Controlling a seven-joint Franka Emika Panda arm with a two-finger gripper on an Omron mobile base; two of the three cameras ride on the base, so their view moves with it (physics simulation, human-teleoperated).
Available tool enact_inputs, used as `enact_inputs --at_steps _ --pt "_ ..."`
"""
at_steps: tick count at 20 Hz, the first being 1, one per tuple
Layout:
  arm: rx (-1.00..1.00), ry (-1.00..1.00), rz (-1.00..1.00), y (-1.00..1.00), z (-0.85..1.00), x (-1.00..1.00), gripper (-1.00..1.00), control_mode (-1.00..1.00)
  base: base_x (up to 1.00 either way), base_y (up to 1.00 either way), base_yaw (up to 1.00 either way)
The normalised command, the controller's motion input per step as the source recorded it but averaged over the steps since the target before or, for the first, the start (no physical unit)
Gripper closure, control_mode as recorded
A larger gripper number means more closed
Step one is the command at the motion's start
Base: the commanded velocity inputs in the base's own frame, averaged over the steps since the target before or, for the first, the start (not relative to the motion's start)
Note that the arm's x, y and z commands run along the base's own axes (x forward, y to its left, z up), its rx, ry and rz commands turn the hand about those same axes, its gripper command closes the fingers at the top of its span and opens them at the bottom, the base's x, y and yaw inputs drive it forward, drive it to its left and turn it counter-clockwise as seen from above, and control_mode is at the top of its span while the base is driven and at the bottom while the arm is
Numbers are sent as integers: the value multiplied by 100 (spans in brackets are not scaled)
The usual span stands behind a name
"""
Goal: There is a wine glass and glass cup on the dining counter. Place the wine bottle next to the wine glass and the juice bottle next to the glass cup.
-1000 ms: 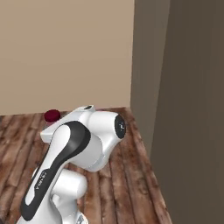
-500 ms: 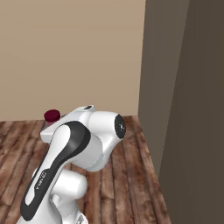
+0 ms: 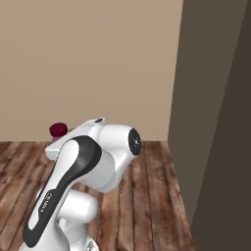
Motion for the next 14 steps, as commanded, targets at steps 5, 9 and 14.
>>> enact_inputs --at_steps 5,9,14 --pt "0 0 0 0 0 0 100 100 71 -6 24" --pt "0 0 0 0 0 0 100 100 70 -6 25" --pt "0 0 0 0 0 0 100 100 67 -6 27"
